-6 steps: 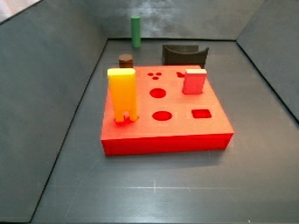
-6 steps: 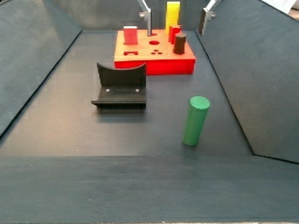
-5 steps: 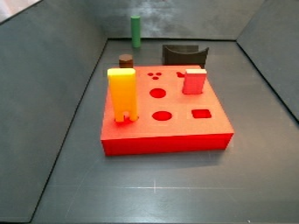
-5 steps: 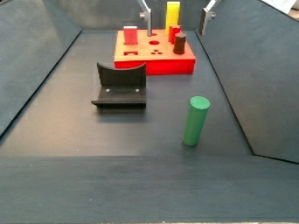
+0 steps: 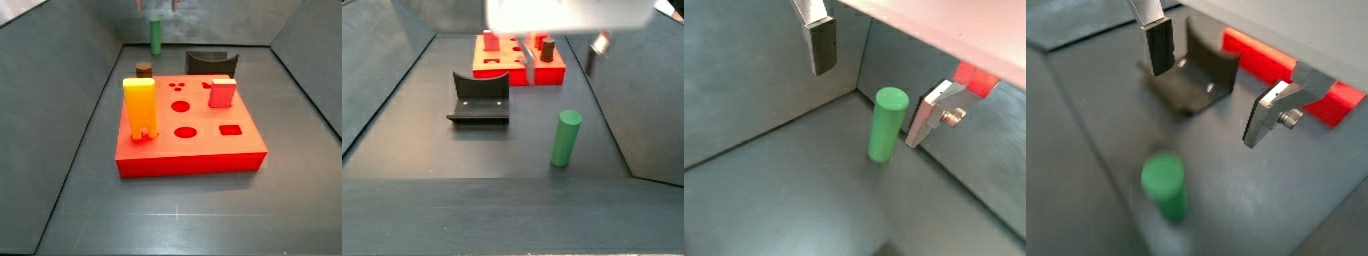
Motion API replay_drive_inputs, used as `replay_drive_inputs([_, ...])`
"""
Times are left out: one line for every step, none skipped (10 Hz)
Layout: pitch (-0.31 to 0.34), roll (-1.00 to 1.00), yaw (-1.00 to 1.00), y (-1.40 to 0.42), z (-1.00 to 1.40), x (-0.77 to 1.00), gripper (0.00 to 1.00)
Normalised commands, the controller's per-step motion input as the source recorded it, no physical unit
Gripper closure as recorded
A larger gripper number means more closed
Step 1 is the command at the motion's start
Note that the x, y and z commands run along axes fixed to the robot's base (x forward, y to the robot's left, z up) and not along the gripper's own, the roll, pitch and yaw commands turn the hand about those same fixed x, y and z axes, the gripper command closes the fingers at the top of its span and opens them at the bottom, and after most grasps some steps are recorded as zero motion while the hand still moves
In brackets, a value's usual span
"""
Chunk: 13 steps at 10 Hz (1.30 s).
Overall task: Pick up the round object. Move up. Move to above the board. Insert the round object.
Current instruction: Pick up the round object.
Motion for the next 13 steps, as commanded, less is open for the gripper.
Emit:
replay_drive_inputs([-0.221,-0.17,0.45,0.48,-0.49,-0.21,0.0])
replay_drive_inputs([-0.18,-0.31,0.28,0.36,-0.45,0.09,0.0])
replay_drive_inputs([-0.183,-0.36,0.09,0.35,-0.39,0.05,0.0])
replay_drive_inputs([-0.189,-0.37,0.0,0.35,-0.37,0.0,0.0])
replay_drive_inputs([-0.191,-0.38,0.0,0.35,-0.36,0.0,0.0])
replay_drive_inputs([-0.217,-0.4,0.0,0.33,-0.29,0.0,0.0])
replay_drive_inputs([-0.209,-0.35,0.08,0.23,-0.36,0.0,0.0])
replay_drive_inputs([-0.081,-0.24,0.15,0.02,-0.45,0.19,0.0])
replay_drive_inputs([-0.08,-0.18,0.13,0.0,-0.51,0.15,0.0])
replay_drive_inputs([-0.093,-0.18,0.06,0.04,-0.57,0.0,0.0])
replay_drive_inputs([-0.05,-0.14,0.01,0.1,-0.54,0.0,0.0])
replay_drive_inputs([-0.026,0.0,0.0,0.01,-0.55,0.0,0.0])
replay_drive_inputs([-0.046,0.04,0.0,0.0,-0.38,0.0,0.0])
